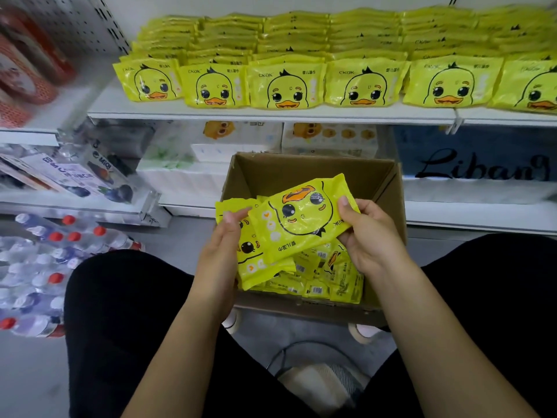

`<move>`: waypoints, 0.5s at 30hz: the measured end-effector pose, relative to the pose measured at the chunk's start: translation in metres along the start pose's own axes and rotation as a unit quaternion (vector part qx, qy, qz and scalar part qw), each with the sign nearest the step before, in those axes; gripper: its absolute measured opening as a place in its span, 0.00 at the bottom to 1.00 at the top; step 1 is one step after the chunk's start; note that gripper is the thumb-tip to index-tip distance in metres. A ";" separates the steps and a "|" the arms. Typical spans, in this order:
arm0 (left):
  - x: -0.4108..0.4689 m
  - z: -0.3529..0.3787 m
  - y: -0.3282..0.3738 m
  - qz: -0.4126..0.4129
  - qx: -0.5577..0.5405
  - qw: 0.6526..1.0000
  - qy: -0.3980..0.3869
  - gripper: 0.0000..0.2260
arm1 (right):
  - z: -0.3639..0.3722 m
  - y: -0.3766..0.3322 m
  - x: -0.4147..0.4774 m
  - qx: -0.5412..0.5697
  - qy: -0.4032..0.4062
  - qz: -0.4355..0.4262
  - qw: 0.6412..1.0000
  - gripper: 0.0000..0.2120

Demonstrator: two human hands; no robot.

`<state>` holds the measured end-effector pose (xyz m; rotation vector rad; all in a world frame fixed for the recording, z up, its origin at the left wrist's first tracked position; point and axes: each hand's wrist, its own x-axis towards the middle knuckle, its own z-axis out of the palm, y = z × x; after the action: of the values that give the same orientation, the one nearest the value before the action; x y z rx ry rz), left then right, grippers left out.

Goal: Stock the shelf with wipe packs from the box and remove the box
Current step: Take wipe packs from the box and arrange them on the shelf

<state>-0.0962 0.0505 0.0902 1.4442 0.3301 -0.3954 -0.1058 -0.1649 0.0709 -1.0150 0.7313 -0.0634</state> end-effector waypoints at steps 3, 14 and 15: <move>0.001 0.001 0.003 0.023 0.040 0.999 0.001 0.25 | 0.005 0.002 -0.005 -0.010 -0.036 0.000 0.999 0.08; -0.001 -0.011 0.006 0.037 0.040 0.998 0.020 0.19 | 0.012 -0.002 -0.016 -0.193 -0.061 -0.098 0.975 0.13; -0.002 -0.011 0.006 0.042 0.031 0.998 0.029 0.19 | 0.014 -0.001 -0.017 -0.175 -0.054 -0.099 0.978 0.13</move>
<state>-0.0952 0.0622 0.0950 1.5263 0.3044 -0.2980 -0.1104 -0.1489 0.0847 -1.4161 0.5494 -0.0515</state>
